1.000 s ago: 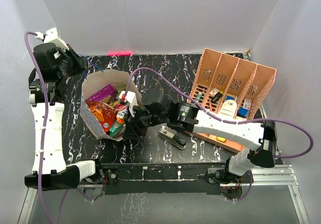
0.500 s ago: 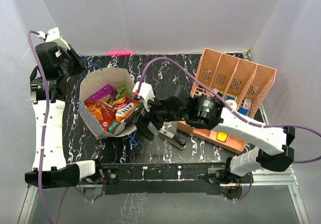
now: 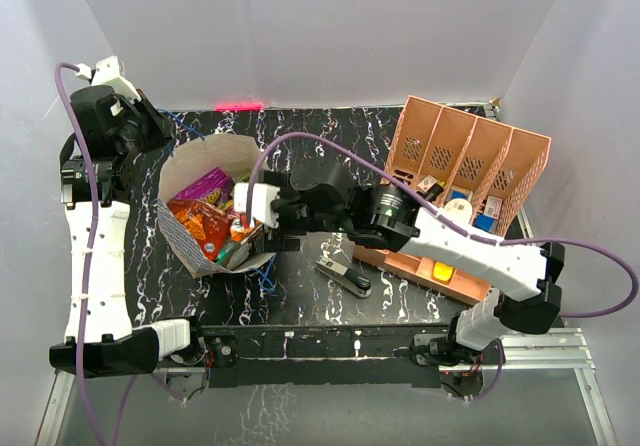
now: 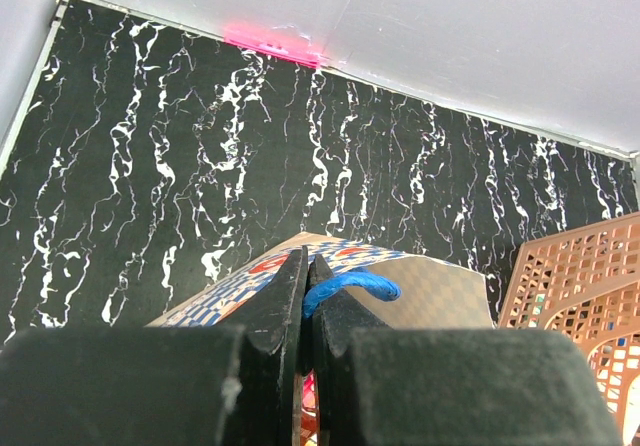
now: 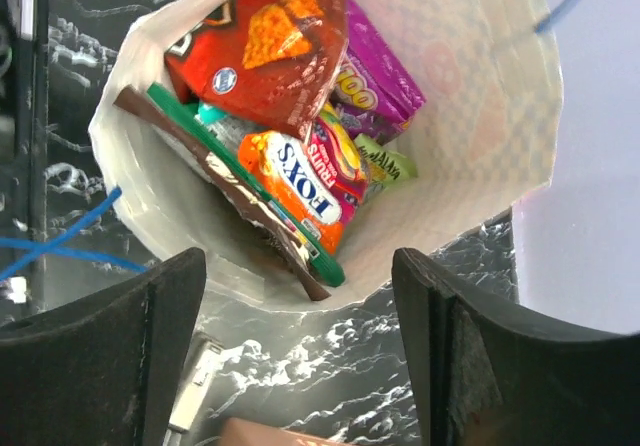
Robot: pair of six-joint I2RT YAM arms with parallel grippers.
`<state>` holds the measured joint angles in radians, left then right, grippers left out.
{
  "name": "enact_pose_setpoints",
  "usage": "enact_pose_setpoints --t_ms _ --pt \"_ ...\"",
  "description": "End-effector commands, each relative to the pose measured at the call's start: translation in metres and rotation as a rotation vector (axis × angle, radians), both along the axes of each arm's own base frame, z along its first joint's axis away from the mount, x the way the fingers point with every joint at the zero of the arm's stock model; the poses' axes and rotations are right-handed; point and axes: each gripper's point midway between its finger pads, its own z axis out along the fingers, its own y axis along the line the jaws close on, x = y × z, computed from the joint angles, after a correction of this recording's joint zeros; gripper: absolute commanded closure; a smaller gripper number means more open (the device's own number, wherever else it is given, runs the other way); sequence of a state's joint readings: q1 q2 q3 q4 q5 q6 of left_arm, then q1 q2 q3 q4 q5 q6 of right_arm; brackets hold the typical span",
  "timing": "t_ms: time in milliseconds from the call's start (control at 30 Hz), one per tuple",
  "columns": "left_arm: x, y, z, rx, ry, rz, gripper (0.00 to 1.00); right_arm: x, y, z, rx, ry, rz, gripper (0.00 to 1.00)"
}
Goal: Take the snacks out of the paper bag
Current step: Take out the snack from the paper bag.
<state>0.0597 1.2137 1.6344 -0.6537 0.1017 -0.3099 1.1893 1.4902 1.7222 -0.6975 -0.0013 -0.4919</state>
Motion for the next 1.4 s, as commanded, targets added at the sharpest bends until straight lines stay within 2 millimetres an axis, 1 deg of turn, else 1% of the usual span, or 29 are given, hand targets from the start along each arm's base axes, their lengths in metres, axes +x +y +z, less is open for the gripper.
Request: enact_pose_setpoints --t_ms 0,33,100,200,300,367,433,467,533,600,700,733,767,800,833,867,900,967,1067,1167,1300,1367 --pt "-0.013 -0.012 0.035 -0.038 -0.128 -0.044 1.0 -0.013 0.016 0.006 -0.086 -0.353 0.35 0.25" --pt "-0.014 -0.012 0.036 -0.042 -0.13 -0.045 1.0 -0.013 0.02 0.006 -0.066 -0.374 0.359 0.21" --pt "-0.016 -0.013 0.036 -0.044 -0.131 -0.046 1.0 -0.012 0.027 0.0 -0.078 -0.38 0.404 0.2" --pt "-0.017 -0.014 0.038 -0.051 -0.135 -0.05 1.0 -0.007 0.038 -0.02 -0.169 -0.357 0.442 0.26" --pt "-0.019 -0.016 0.039 -0.058 -0.142 -0.057 1.0 0.0 0.045 -0.044 -0.246 -0.362 0.469 0.29" --pt "-0.02 -0.016 0.04 -0.058 -0.144 -0.056 1.0 0.004 0.049 -0.053 -0.262 -0.359 0.489 0.34" --pt "-0.02 -0.015 0.041 -0.057 -0.144 -0.053 1.0 0.006 0.053 -0.059 -0.263 -0.341 0.513 0.43" --pt "-0.021 -0.016 0.043 -0.057 -0.149 -0.055 1.0 0.005 0.055 -0.062 -0.266 -0.336 0.524 0.46" --pt "-0.023 -0.018 0.044 -0.064 -0.152 -0.062 1.0 0.006 0.057 -0.069 -0.285 -0.329 0.539 0.47" --pt "-0.025 -0.02 0.043 -0.076 -0.154 -0.071 1.0 0.011 0.063 -0.094 -0.344 -0.297 0.556 0.47" --pt "-0.026 -0.02 0.042 -0.077 -0.151 -0.07 1.0 0.018 0.065 -0.115 -0.397 -0.258 0.558 0.5" --pt "-0.026 -0.019 0.041 -0.076 -0.151 -0.066 1.0 0.02 0.067 -0.118 -0.399 -0.249 0.561 0.53" --pt "-0.027 -0.018 0.041 -0.073 -0.151 -0.061 1.0 0.022 0.07 -0.12 -0.393 -0.24 0.568 0.6" --pt "-0.028 -0.018 0.041 -0.069 -0.153 -0.057 1.0 0.022 0.072 -0.121 -0.385 -0.232 0.575 0.64" --pt "-0.029 -0.016 0.041 -0.062 -0.155 -0.05 1.0 0.021 0.075 -0.12 -0.374 -0.224 0.583 0.73" --pt "-0.029 -0.014 0.04 -0.055 -0.153 -0.044 1.0 0.021 0.077 -0.119 -0.373 -0.217 0.585 0.79" --pt "-0.03 -0.013 0.041 -0.046 -0.154 -0.038 1.0 0.022 0.08 -0.11 -0.363 -0.223 0.579 0.83" --pt "-0.032 -0.008 0.043 -0.027 -0.158 -0.017 1.0 0.027 0.084 -0.101 -0.357 -0.234 0.556 0.92" --pt "-0.035 -0.004 0.045 -0.009 -0.17 0.001 1.0 0.037 0.091 -0.079 -0.312 -0.282 0.505 0.93" --pt "-0.036 -0.002 0.046 0.0 -0.172 0.008 1.0 0.042 0.098 -0.044 -0.232 -0.324 0.457 0.93" --pt "-0.039 0.003 0.044 0.021 -0.169 0.032 1.0 0.043 0.102 0.011 -0.091 -0.382 0.403 0.93" --pt "-0.039 0.006 0.043 0.028 -0.167 0.042 1.0 0.04 0.099 0.044 0.001 -0.414 0.372 0.93"
